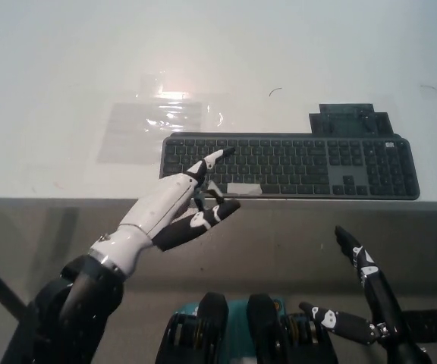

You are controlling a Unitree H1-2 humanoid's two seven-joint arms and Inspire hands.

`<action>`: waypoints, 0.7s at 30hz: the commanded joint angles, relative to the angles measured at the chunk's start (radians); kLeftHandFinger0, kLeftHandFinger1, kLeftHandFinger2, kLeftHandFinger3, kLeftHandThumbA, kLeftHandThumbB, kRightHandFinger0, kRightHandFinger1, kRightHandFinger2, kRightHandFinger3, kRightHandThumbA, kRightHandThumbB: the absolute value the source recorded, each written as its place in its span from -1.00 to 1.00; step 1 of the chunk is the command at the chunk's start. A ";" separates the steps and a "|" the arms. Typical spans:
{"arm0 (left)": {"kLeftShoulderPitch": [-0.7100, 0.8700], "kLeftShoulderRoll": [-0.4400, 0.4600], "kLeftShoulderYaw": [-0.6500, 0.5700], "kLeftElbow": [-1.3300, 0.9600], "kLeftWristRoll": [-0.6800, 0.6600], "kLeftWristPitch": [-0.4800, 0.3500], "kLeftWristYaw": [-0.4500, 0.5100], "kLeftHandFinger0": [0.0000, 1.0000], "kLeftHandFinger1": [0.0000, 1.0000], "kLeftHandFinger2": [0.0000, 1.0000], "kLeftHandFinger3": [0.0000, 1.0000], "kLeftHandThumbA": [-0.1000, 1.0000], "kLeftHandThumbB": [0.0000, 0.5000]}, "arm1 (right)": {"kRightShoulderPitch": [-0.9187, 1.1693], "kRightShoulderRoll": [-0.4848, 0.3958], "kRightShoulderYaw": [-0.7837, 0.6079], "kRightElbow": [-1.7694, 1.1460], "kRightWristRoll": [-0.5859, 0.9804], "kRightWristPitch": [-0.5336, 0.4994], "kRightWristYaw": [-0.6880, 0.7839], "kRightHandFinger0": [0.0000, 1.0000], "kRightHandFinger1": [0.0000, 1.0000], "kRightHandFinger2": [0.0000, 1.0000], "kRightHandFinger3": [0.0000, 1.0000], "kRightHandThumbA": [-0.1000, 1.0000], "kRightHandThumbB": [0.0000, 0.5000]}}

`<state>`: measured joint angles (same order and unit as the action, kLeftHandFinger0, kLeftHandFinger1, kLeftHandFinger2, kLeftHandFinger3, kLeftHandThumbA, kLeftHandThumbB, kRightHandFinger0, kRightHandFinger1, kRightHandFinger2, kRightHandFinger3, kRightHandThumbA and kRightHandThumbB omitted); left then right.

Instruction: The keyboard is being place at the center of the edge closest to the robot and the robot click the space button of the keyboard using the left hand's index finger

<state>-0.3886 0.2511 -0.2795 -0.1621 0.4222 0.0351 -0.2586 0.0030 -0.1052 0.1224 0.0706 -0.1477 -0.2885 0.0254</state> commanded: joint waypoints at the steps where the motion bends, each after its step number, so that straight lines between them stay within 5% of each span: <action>1: -0.054 -0.004 -0.015 0.041 0.044 0.011 -0.005 -0.81 -0.28 0.06 1.00 1.00 0.52 | -0.022 -0.003 0.003 -0.028 -0.011 -0.035 0.006 1.00 1.00 1.00 1.00 1.00 0.72; 12: -0.103 -0.016 -0.033 0.182 0.077 0.003 0.006 -0.91 -0.37 -0.10 1.00 1.00 0.62 | -0.023 -0.004 0.003 -0.034 -0.027 -0.037 0.002 1.00 1.00 1.00 1.00 1.00 0.73; 21: -0.135 -0.020 -0.062 0.264 0.089 -0.014 0.003 -1.00 -0.33 -0.02 1.00 1.00 0.52 | -0.027 -0.005 0.001 -0.033 -0.030 -0.040 0.003 1.00 1.00 1.00 1.00 1.00 0.71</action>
<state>-0.4786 0.2373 -0.3322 0.0898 0.4931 0.0358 -0.2604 0.0014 -0.1055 0.1226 0.0684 -0.1692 -0.2885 0.0254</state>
